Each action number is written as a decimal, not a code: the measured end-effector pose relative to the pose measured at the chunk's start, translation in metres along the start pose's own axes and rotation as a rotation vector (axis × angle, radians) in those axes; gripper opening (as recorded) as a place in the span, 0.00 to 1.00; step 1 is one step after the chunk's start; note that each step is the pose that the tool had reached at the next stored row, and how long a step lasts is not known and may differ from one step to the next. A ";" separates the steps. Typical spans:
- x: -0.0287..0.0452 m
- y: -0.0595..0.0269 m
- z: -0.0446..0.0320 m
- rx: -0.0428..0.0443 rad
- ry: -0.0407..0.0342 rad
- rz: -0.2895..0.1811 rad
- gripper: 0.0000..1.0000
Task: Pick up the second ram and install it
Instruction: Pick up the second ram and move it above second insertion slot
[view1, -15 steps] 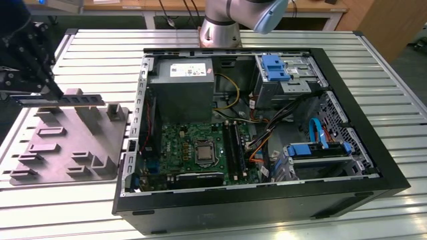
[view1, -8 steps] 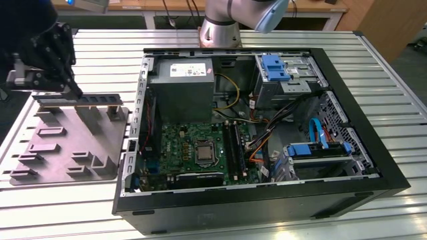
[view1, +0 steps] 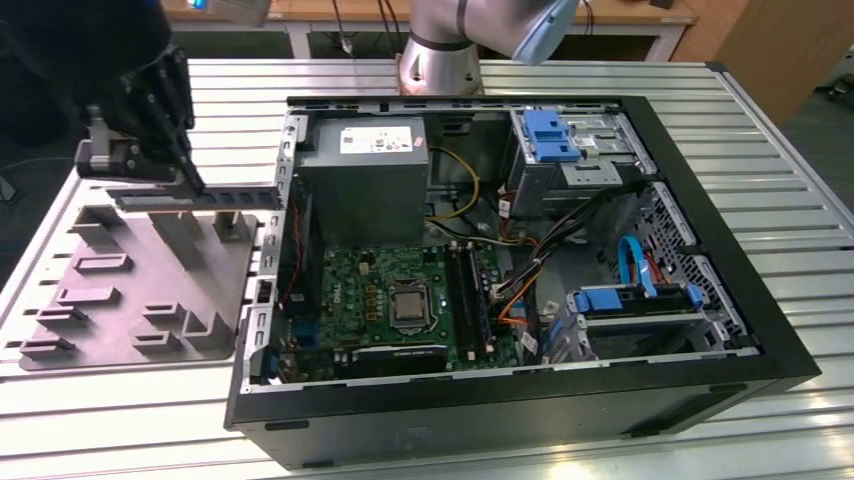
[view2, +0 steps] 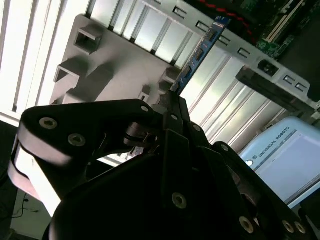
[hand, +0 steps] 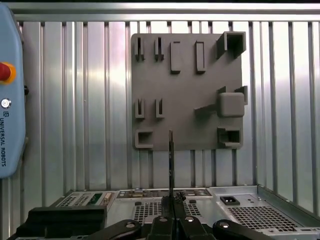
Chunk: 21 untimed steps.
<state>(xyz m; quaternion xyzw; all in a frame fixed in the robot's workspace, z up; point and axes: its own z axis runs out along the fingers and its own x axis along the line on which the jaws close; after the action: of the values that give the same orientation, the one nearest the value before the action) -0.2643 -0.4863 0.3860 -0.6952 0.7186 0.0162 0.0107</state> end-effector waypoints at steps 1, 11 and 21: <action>-0.0001 -0.0035 0.0000 0.0000 0.0000 0.000 0.11; -0.0011 -0.0416 -0.0003 -0.0006 -0.0001 0.000 0.11; -0.0021 -0.0822 -0.0006 -0.0016 -0.0001 0.000 0.11</action>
<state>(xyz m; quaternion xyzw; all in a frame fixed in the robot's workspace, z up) -0.1821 -0.4869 0.3859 -0.6951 0.7186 0.0168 0.0102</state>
